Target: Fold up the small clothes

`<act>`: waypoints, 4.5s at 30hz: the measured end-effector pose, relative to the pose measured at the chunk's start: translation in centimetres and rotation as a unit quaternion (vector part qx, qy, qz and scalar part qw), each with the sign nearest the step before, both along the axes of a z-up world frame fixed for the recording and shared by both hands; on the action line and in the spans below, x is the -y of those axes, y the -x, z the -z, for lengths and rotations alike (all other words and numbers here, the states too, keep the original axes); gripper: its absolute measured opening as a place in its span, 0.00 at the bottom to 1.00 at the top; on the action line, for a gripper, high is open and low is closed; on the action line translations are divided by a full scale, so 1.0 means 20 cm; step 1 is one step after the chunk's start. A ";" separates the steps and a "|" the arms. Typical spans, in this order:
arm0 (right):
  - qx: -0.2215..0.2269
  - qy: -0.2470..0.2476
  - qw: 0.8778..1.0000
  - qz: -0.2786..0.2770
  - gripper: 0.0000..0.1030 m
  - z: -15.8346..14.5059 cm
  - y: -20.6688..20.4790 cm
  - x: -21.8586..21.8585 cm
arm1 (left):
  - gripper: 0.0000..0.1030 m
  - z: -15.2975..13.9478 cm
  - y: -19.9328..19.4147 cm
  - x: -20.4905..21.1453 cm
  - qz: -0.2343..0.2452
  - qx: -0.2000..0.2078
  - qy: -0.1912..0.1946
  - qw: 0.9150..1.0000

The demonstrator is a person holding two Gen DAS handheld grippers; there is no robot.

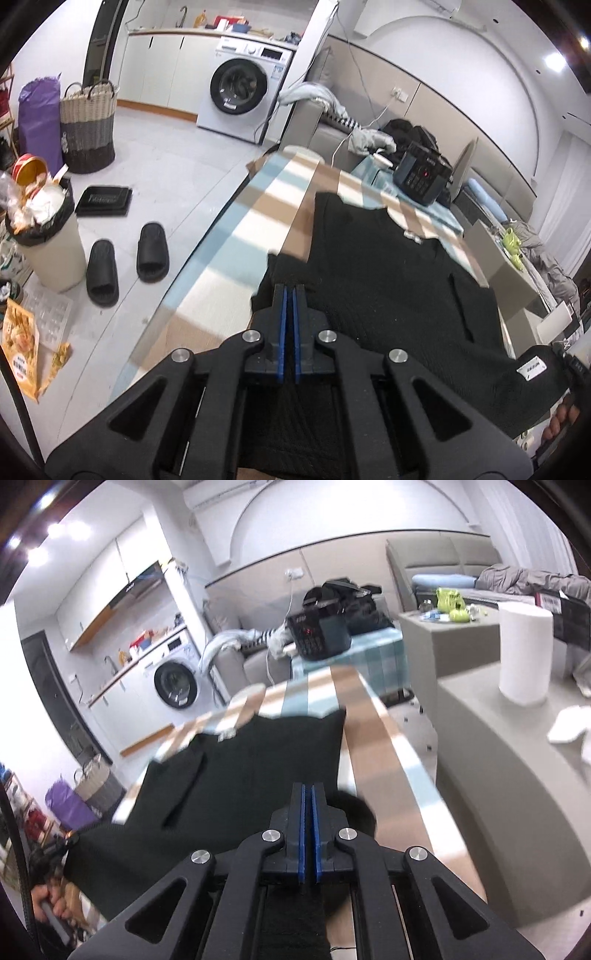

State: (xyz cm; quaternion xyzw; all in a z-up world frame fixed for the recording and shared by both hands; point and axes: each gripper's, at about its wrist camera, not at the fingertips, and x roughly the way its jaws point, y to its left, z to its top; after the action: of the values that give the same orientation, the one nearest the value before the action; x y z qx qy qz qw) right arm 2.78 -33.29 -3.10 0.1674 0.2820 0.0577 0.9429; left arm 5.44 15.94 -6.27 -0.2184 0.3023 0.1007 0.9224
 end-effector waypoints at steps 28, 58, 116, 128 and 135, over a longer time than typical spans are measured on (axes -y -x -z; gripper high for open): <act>-0.038 0.039 0.997 -0.049 0.10 0.15 -0.06 -0.03 | 0.01 0.21 -0.02 -0.01 -0.004 -0.051 0.009 0.999; -0.158 -0.030 0.987 -0.028 0.43 0.43 -0.02 0.08 | 0.59 0.40 -0.14 -0.12 -0.035 -0.116 0.050 0.991; -0.158 -0.001 0.987 -0.020 0.27 0.51 -0.33 -0.09 | 0.19 0.43 -0.54 0.10 0.054 -0.096 -0.001 0.994; -0.165 0.014 0.986 -0.031 0.21 0.50 -0.24 -0.08 | 0.14 0.40 -0.37 0.13 0.062 -0.098 -0.006 0.993; -0.171 0.004 0.985 -0.029 0.22 0.49 -0.11 -0.02 | 0.15 0.38 -0.14 0.14 0.058 -0.099 0.008 0.993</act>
State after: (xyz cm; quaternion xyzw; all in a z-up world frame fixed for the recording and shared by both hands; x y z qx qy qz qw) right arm 5.00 -32.80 -12.88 0.1625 0.4441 0.0547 0.8795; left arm 8.32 13.12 -13.90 -0.1972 0.4049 0.0659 0.8904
